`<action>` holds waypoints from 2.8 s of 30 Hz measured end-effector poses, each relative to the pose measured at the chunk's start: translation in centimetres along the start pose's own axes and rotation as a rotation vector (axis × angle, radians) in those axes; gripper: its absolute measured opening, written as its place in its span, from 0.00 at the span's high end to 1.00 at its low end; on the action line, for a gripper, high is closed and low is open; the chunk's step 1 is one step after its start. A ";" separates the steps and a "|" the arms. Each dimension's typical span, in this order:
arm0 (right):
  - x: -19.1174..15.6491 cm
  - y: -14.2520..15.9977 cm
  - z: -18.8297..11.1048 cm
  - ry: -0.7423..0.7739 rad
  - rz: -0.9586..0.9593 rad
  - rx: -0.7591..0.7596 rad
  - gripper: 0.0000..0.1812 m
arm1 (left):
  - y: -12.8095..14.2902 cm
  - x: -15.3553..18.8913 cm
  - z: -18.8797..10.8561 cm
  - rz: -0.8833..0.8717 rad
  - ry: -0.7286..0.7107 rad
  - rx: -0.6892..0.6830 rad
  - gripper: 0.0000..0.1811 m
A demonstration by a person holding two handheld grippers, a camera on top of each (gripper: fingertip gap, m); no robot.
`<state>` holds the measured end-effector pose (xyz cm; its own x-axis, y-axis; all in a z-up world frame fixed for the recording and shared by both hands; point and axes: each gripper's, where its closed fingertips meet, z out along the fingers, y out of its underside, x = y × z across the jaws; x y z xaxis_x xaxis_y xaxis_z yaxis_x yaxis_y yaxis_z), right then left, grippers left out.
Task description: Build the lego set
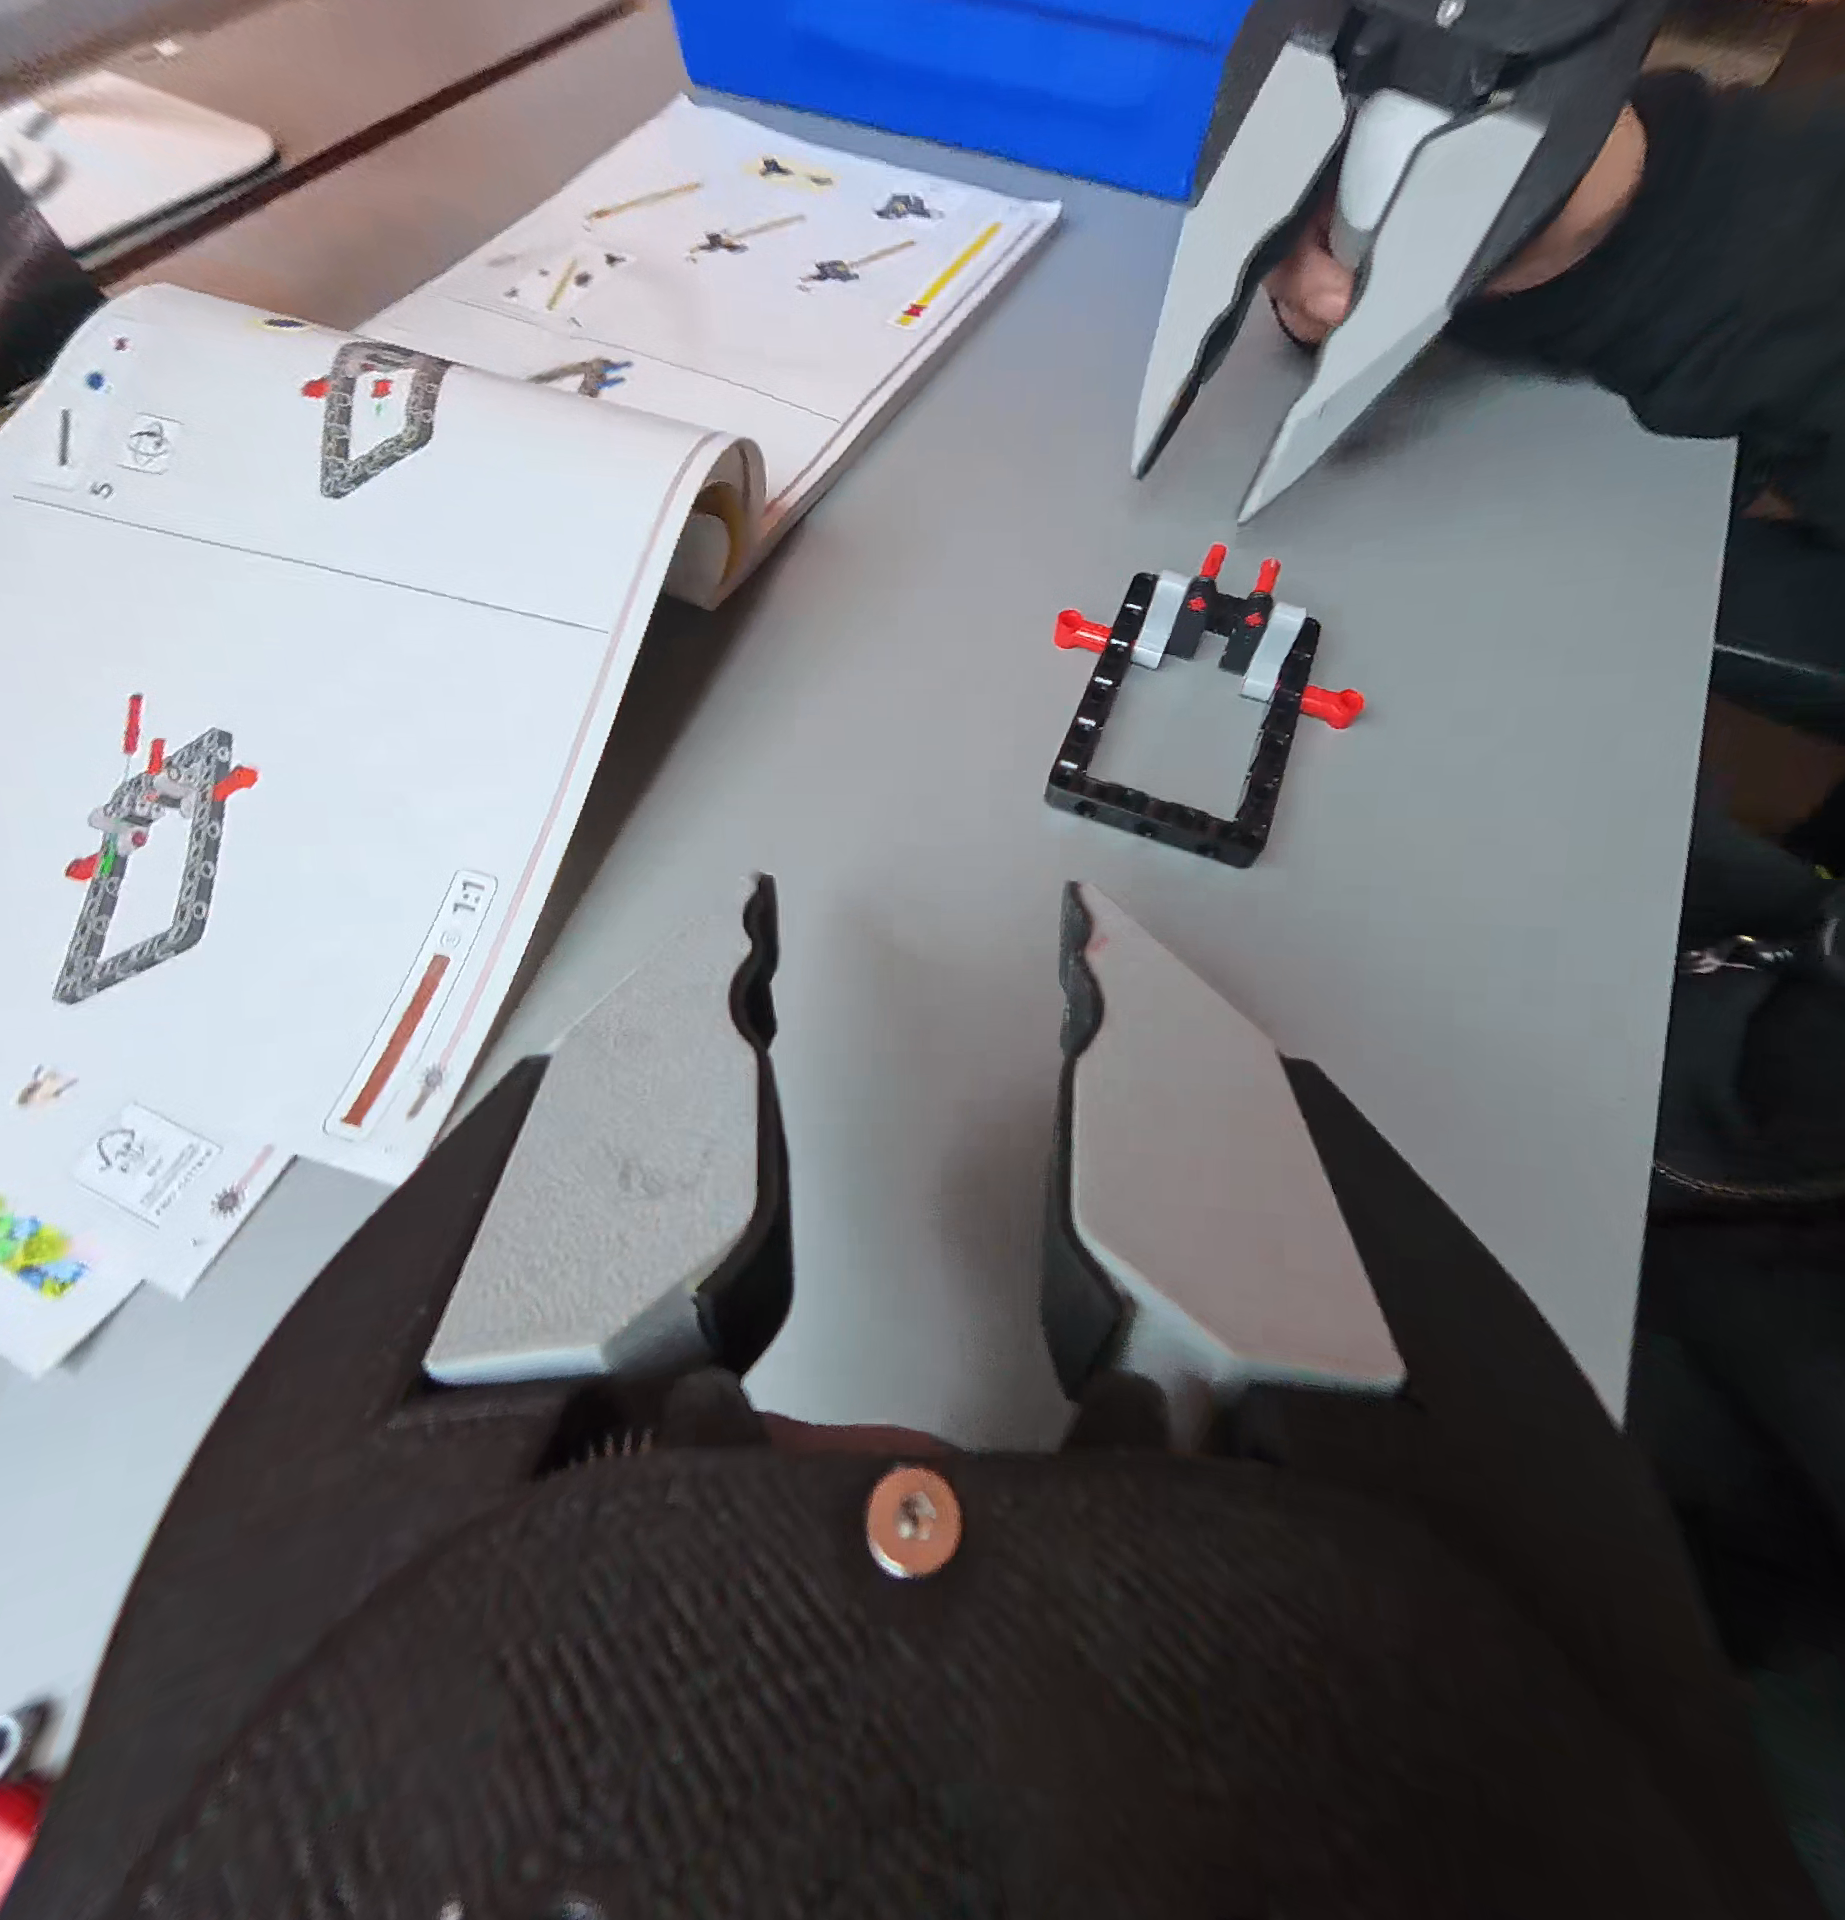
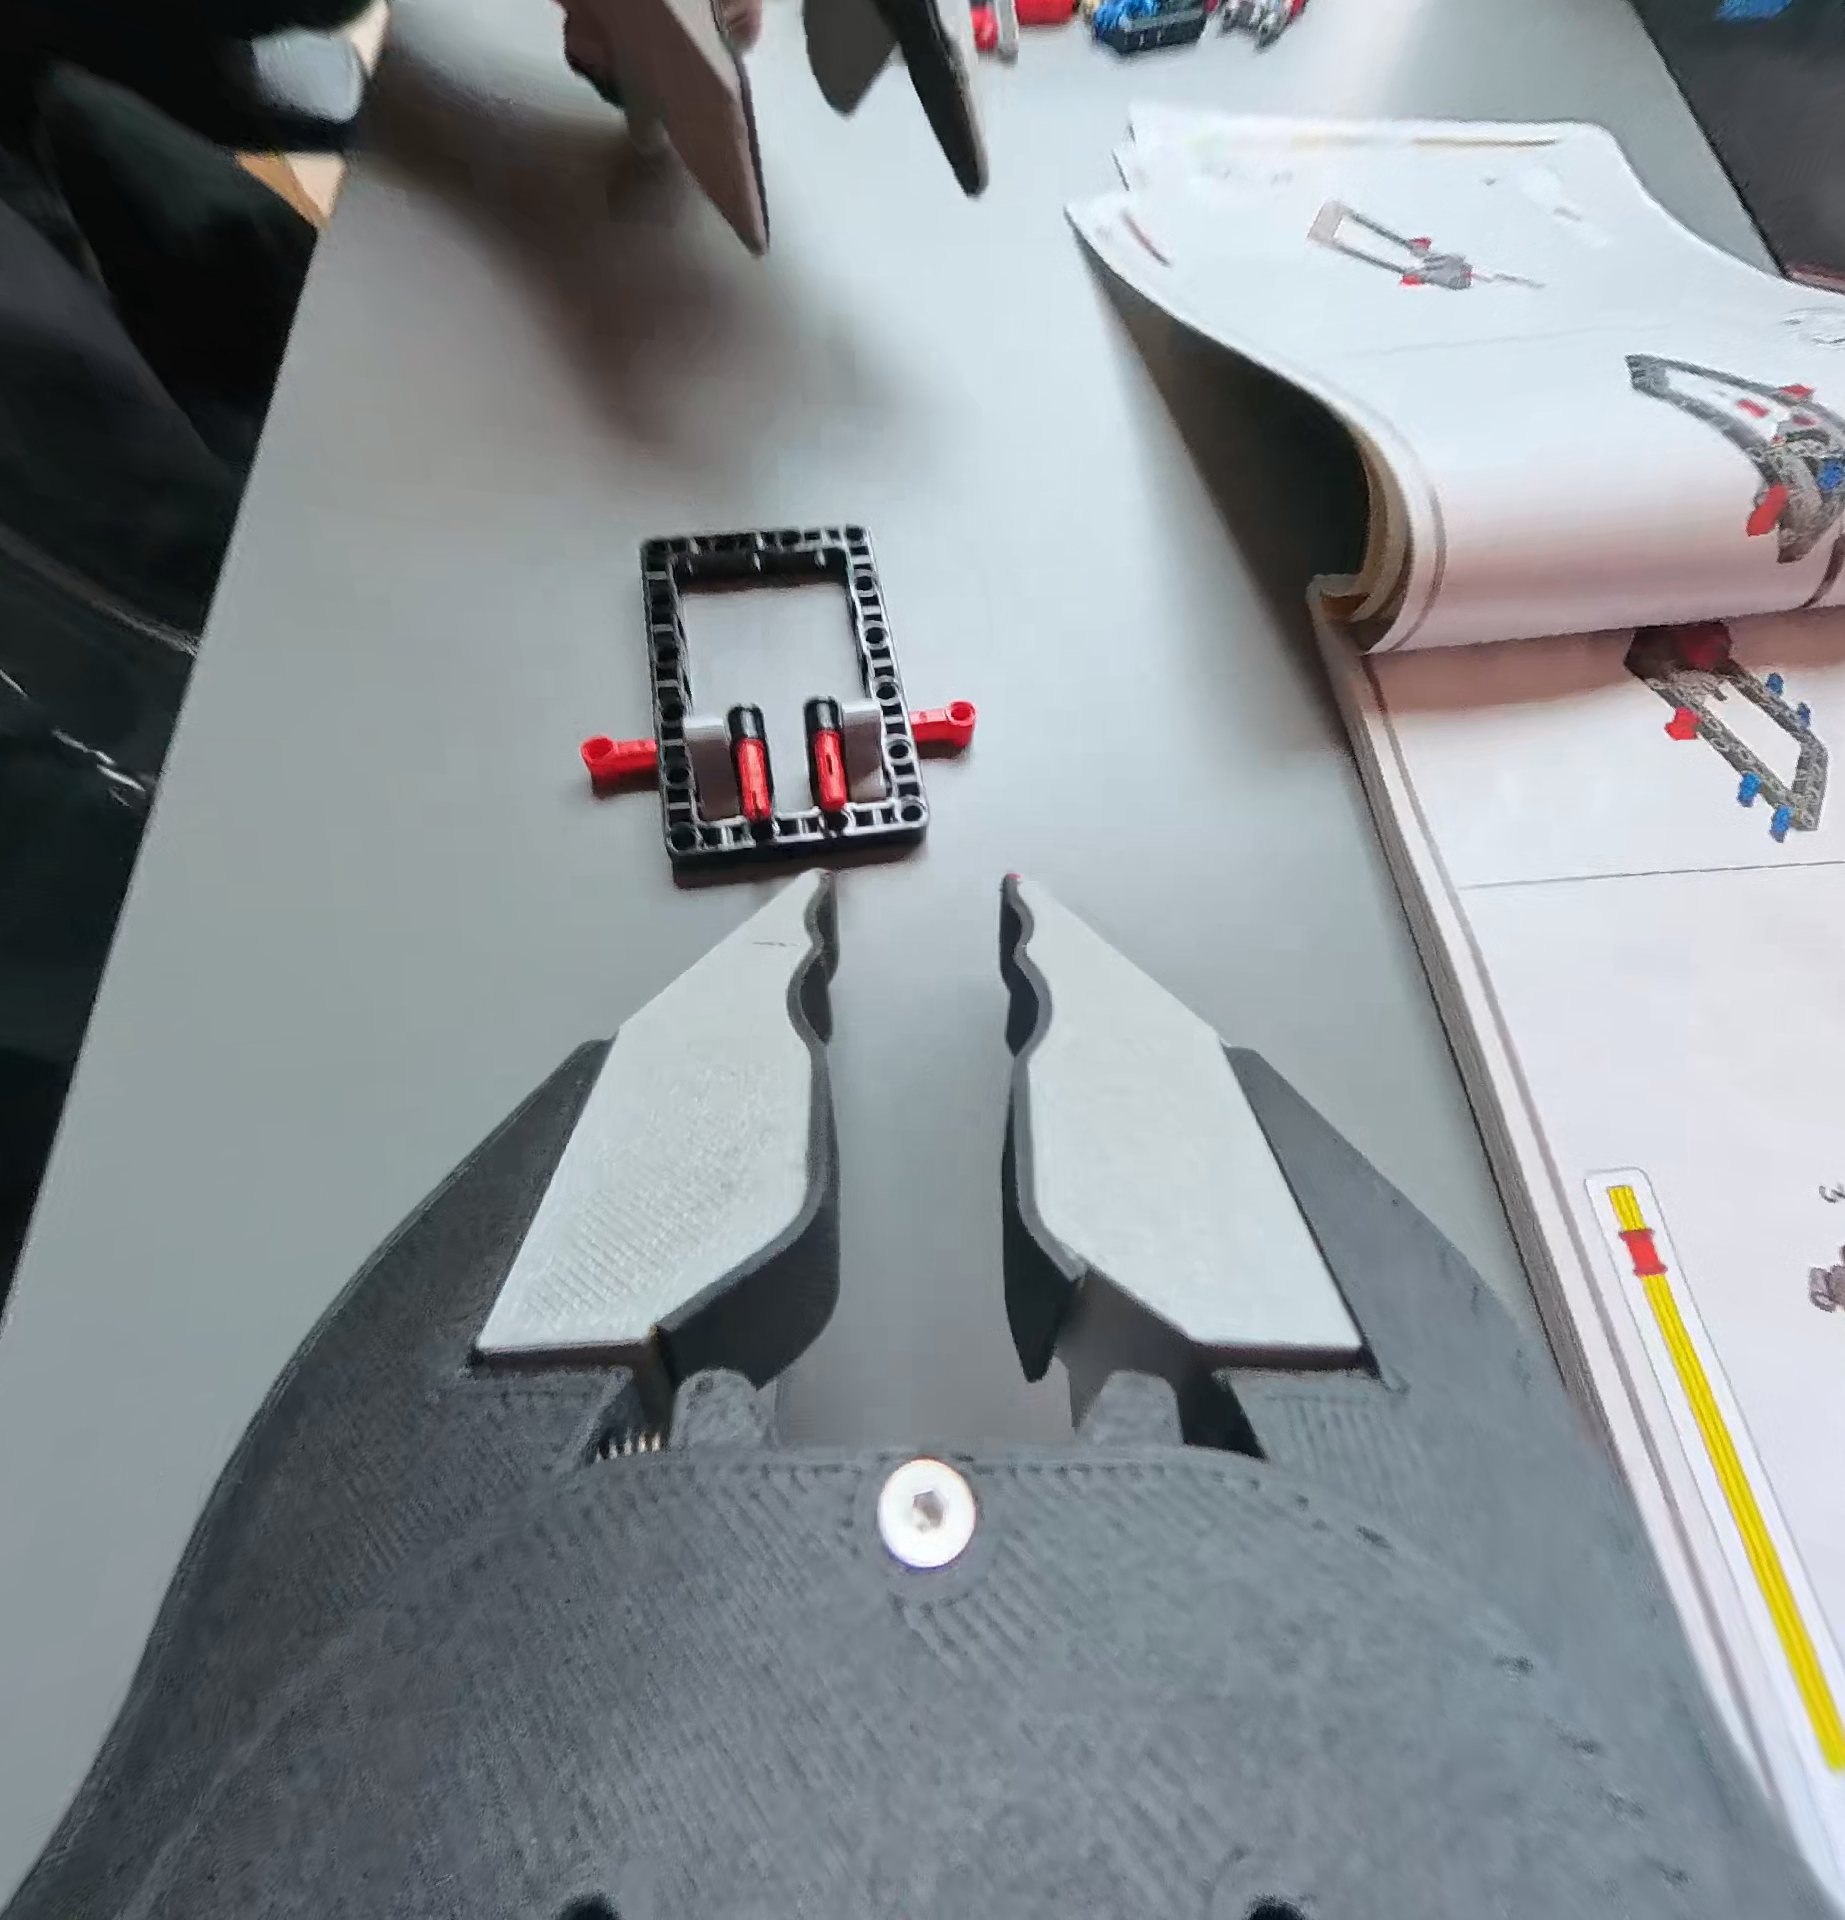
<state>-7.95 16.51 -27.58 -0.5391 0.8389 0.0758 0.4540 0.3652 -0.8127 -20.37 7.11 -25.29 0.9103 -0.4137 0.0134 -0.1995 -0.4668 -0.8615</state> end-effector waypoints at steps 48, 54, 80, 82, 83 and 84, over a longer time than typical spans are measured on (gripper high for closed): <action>13.1 -5.1 11.2 0.211 0.051 -0.115 1.00 | 0.3 -10.8 7.0 -0.099 -0.195 -0.234 1.00; 13.0 -5.1 11.2 0.172 0.090 -0.105 1.00 | 0.4 -10.8 6.9 -0.117 -0.189 -0.230 1.00; 17.7 -7.7 5.1 0.489 0.108 0.203 1.00 | 0.4 -10.8 6.9 -0.066 -0.223 -0.239 1.00; 17.8 -7.8 5.0 0.485 0.119 0.214 1.00 | 0.3 -10.8 6.9 -0.062 -0.225 -0.239 1.00; 17.7 -7.8 5.0 0.484 0.117 0.218 1.00 | 0.3 -10.8 6.9 -0.062 -0.226 -0.239 1.00; 17.7 -7.8 5.0 0.485 0.114 0.218 1.00 | 0.3 -10.8 6.9 -0.062 -0.226 -0.239 1.00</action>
<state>-24.58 26.50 -22.78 -0.0825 0.9770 0.1966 0.3051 0.2126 -0.9283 -27.74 16.80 -29.23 0.9755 -0.2074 -0.0737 -0.1962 -0.6671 -0.7186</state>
